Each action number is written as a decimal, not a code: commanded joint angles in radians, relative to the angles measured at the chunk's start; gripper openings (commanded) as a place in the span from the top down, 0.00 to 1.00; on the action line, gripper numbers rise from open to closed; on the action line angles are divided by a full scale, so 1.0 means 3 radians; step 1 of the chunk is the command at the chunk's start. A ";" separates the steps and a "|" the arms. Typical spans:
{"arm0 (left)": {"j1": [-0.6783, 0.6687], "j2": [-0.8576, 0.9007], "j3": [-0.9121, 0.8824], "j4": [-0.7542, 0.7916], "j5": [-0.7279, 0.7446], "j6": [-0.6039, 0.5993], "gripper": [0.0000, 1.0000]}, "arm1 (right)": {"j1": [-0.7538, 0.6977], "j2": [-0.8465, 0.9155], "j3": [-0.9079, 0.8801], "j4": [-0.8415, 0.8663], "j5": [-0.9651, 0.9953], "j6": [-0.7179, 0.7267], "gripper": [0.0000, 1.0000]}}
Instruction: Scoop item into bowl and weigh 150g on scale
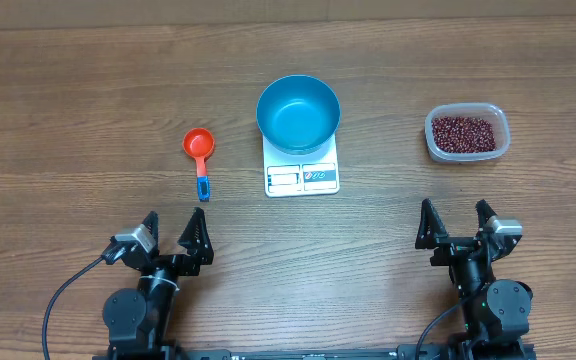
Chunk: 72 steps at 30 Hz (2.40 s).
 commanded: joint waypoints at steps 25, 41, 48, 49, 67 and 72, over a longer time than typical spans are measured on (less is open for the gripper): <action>-0.0022 0.3282 0.3348 -0.2084 -0.0554 0.0889 0.00 | 0.0018 -0.0033 -0.0008 0.0023 0.0033 -0.0015 0.00; -0.0033 0.4658 0.3395 -0.1560 -0.0228 0.0516 0.00 | 0.0018 -0.0033 -0.0008 0.0024 0.0033 -0.0014 0.00; -0.0202 0.5044 0.3395 -0.1400 -0.0238 0.0693 0.09 | 0.0018 -0.0033 -0.0008 0.0024 0.0033 -0.0015 0.00; -0.0262 0.5097 0.3395 -0.1378 -0.0275 0.0722 0.10 | 0.0018 -0.0033 -0.0008 0.0024 0.0033 -0.0015 0.00; -0.0596 0.5805 0.3419 -0.1116 -0.0927 0.0599 0.01 | 0.0018 -0.0033 -0.0008 0.0024 0.0033 -0.0015 0.00; -0.0596 0.5890 0.3419 -0.0966 -0.0922 0.0598 0.09 | 0.0018 -0.0033 -0.0008 0.0023 0.0033 -0.0015 0.00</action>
